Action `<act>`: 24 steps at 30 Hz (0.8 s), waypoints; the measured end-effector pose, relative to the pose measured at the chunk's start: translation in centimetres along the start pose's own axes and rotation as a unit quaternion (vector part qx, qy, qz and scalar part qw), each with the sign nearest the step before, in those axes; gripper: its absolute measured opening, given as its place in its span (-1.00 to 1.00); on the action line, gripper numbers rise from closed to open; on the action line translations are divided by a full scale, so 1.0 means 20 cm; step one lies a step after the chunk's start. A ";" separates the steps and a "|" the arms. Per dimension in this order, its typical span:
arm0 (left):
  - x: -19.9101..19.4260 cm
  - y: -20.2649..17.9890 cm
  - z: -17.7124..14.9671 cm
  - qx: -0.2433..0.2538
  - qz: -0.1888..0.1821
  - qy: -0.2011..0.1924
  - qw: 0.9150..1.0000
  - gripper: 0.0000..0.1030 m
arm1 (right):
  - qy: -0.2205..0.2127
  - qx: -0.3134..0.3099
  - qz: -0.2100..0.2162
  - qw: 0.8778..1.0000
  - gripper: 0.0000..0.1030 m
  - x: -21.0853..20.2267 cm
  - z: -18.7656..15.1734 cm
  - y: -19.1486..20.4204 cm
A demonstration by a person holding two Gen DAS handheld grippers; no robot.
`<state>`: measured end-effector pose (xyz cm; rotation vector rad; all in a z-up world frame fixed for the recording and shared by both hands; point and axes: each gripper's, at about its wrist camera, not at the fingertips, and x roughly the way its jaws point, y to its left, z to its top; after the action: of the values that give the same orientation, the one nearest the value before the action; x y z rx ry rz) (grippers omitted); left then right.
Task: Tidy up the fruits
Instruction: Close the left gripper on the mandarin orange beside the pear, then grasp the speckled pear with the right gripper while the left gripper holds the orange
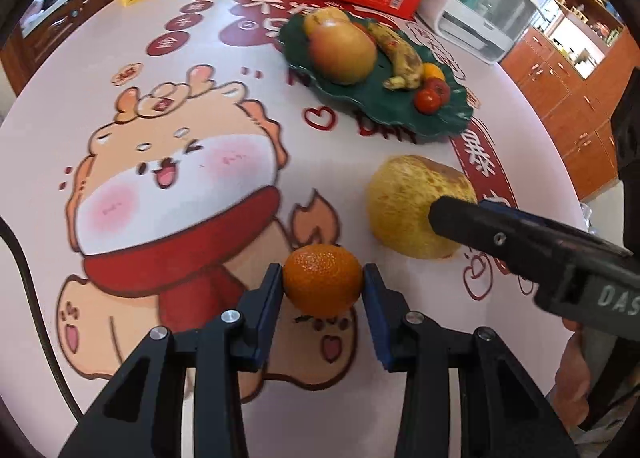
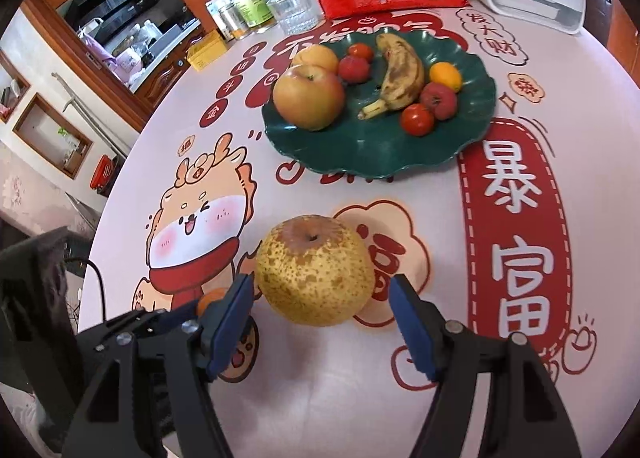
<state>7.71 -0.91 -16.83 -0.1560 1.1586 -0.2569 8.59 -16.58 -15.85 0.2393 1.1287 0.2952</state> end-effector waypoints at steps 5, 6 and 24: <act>-0.04 0.05 0.02 -0.010 0.007 -0.012 1.000 -0.25 | 0.006 -0.019 -0.010 1.000 0.38 0.05 0.01 0.03; -0.05 0.06 0.03 -0.012 0.007 -0.014 1.000 -0.25 | 0.006 -0.024 -0.016 1.000 0.38 0.06 0.02 0.04; -0.07 0.09 0.04 -0.019 0.006 -0.015 1.000 -0.25 | 0.016 -0.053 -0.033 0.998 0.46 0.17 0.05 0.07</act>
<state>8.18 1.25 -15.78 -0.1864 1.1350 -0.2216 10.61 -14.02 -17.90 0.1035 1.1463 0.2997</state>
